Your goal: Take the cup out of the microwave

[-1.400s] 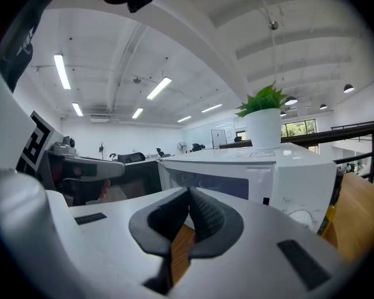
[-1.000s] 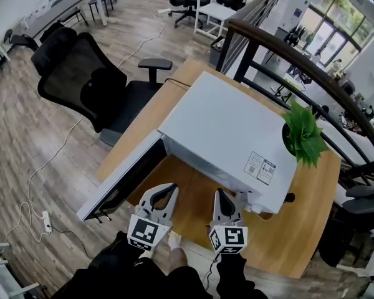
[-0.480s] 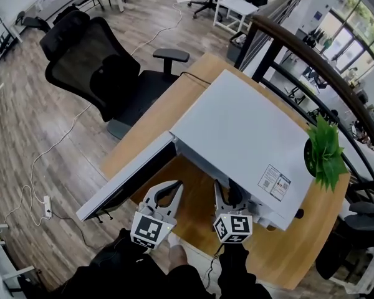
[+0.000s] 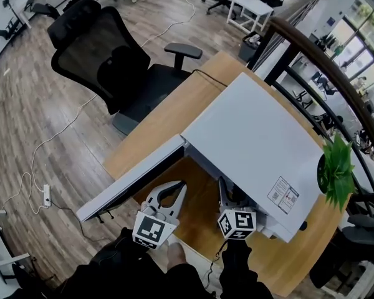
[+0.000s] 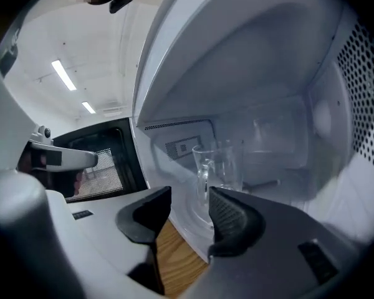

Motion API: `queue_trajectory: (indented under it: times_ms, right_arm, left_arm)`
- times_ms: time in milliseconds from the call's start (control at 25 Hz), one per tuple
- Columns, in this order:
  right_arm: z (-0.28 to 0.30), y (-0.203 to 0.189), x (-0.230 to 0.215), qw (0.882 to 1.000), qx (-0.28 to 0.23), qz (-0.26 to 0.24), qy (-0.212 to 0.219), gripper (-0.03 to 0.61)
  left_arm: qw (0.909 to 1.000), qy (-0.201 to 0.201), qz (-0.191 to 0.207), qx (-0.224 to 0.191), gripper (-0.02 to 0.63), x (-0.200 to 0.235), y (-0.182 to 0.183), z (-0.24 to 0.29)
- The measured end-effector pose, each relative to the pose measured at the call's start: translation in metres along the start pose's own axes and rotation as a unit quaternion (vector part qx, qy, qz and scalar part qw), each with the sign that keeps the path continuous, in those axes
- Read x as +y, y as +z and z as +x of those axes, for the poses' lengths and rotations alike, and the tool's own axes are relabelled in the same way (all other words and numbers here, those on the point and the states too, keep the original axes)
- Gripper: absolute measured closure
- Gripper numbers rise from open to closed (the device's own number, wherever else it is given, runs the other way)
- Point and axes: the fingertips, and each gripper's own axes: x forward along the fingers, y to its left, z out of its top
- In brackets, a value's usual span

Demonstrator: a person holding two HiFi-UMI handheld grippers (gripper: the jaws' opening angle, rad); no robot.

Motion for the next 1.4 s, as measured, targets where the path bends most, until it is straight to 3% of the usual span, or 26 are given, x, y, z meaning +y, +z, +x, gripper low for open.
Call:
queue_trajectory:
  times_ms: [800, 960, 1120, 1400]
  right_arm:
    - [0.043, 0.003, 0.018, 0.999, 0.030, -0.029, 0.021, 0.421]
    - [0.050, 0.005, 0.018, 0.999, 0.035, -0.037, 0.007, 0.453]
    - [0.056, 0.011, 0.015, 0.997, 0.030, -0.066, -0.023, 0.549]
    - [0.057, 0.012, 0.018, 0.996, 0.020, -0.081, -0.016, 0.561]
  left_arm:
    - [0.9986, 0.050, -0.015, 0.004, 0.589, 0.031, -0.006, -0.014]
    - [0.9980, 0.061, -0.017, 0.005, 0.589, 0.037, -0.007, -0.020]
    - [0.9972, 0.072, -0.017, 0.008, 0.589, 0.044, -0.006, -0.029]
    - [0.9967, 0.079, -0.015, 0.010, 0.589, 0.047, -0.008, -0.037]
